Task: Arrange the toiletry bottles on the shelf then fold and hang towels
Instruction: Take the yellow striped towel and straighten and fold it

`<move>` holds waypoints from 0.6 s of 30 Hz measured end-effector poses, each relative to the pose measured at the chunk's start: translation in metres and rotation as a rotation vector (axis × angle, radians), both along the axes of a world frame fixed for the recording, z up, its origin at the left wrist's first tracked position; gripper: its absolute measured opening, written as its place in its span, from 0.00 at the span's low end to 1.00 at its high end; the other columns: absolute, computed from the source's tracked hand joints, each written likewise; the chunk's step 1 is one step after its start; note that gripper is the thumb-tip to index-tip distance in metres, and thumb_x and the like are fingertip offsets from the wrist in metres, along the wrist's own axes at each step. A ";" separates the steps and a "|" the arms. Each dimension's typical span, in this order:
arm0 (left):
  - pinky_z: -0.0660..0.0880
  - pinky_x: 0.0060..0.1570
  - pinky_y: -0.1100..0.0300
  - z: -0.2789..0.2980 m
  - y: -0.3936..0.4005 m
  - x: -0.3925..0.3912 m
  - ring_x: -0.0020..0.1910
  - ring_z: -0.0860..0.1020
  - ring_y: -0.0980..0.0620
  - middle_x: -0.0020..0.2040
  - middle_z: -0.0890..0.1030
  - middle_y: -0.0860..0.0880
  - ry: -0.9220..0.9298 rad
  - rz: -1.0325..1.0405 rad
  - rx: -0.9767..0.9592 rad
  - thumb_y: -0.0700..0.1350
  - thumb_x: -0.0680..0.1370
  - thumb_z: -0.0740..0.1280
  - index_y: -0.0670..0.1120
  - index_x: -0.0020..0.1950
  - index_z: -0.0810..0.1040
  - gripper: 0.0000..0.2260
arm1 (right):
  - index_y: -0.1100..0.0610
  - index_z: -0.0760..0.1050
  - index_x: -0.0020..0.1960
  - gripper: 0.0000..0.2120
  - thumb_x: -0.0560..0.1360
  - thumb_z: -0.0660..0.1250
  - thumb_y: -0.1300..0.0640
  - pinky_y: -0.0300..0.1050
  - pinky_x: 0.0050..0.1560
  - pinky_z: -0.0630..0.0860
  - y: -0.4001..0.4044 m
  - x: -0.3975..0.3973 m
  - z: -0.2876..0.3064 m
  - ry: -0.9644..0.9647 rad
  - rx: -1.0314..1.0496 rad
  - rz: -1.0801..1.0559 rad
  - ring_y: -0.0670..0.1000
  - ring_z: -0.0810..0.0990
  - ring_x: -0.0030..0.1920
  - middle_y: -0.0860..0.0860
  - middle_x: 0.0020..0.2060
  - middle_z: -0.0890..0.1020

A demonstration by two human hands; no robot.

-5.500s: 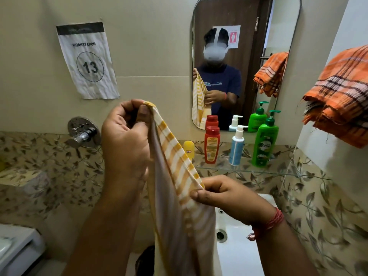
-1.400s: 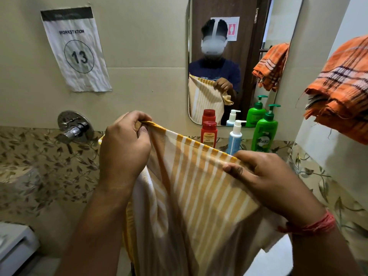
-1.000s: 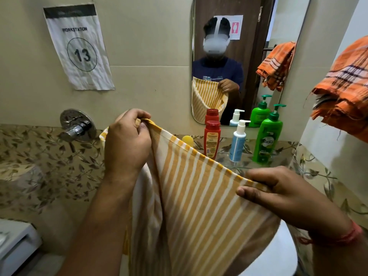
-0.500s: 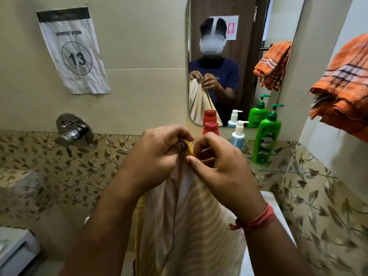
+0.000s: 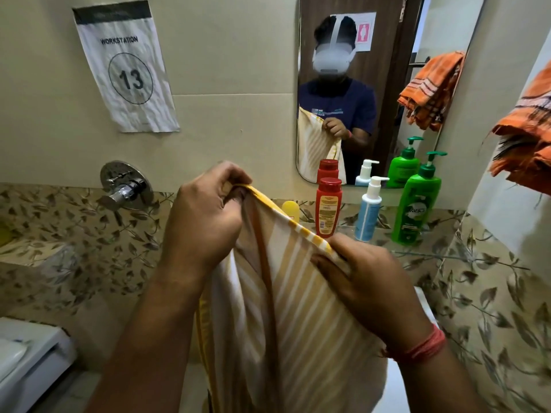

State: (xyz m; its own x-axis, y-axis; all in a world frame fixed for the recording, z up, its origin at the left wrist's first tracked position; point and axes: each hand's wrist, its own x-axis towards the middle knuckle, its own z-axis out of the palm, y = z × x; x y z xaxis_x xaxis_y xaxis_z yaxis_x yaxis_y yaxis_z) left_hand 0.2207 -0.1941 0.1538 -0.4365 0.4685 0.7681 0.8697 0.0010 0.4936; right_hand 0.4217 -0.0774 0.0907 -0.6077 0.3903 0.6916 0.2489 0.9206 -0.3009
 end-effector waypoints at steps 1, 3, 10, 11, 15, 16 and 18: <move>0.69 0.42 0.78 -0.002 0.001 0.001 0.44 0.81 0.65 0.43 0.83 0.59 -0.009 0.005 0.020 0.38 0.76 0.68 0.57 0.49 0.79 0.13 | 0.47 0.74 0.48 0.08 0.79 0.62 0.43 0.48 0.31 0.75 -0.003 0.002 0.001 0.018 0.081 0.007 0.45 0.76 0.33 0.44 0.36 0.79; 0.70 0.42 0.78 -0.003 0.004 0.000 0.44 0.81 0.66 0.42 0.82 0.61 -0.030 0.024 0.054 0.39 0.76 0.67 0.56 0.49 0.79 0.11 | 0.48 0.75 0.54 0.06 0.79 0.65 0.49 0.43 0.33 0.75 -0.009 0.004 -0.002 0.071 0.158 0.102 0.44 0.76 0.35 0.44 0.40 0.80; 0.70 0.43 0.77 0.000 0.009 0.001 0.47 0.81 0.60 0.46 0.83 0.59 -0.090 0.056 -0.080 0.38 0.78 0.69 0.55 0.51 0.80 0.11 | 0.49 0.75 0.56 0.08 0.76 0.67 0.56 0.41 0.42 0.76 -0.012 0.008 0.003 0.049 -0.038 0.320 0.42 0.78 0.45 0.42 0.47 0.79; 0.71 0.44 0.78 0.001 0.007 0.003 0.49 0.81 0.61 0.49 0.83 0.58 -0.081 -0.019 -0.142 0.40 0.78 0.70 0.56 0.53 0.80 0.10 | 0.50 0.76 0.55 0.08 0.76 0.67 0.57 0.40 0.45 0.76 -0.011 0.008 0.007 0.062 -0.058 0.315 0.42 0.78 0.46 0.42 0.47 0.79; 0.77 0.61 0.57 0.007 0.002 0.024 0.63 0.79 0.57 0.63 0.81 0.57 -0.157 -0.594 -0.356 0.50 0.79 0.69 0.57 0.67 0.77 0.16 | 0.56 0.79 0.53 0.07 0.75 0.69 0.62 0.49 0.45 0.78 -0.006 0.002 0.029 0.084 -0.046 0.264 0.49 0.80 0.47 0.48 0.47 0.81; 0.76 0.62 0.56 0.007 0.003 0.030 0.64 0.78 0.56 0.63 0.81 0.57 -0.131 -0.656 -0.402 0.51 0.79 0.69 0.56 0.68 0.77 0.17 | 0.56 0.79 0.52 0.07 0.75 0.69 0.63 0.52 0.44 0.78 -0.005 0.001 0.035 0.107 -0.044 0.258 0.51 0.81 0.47 0.50 0.47 0.81; 0.77 0.61 0.53 0.004 0.006 0.039 0.61 0.79 0.55 0.59 0.82 0.55 -0.079 -0.666 -0.482 0.51 0.78 0.70 0.53 0.66 0.78 0.16 | 0.56 0.78 0.51 0.08 0.73 0.68 0.63 0.54 0.43 0.77 -0.004 0.000 0.045 0.145 -0.032 0.237 0.52 0.79 0.46 0.50 0.45 0.80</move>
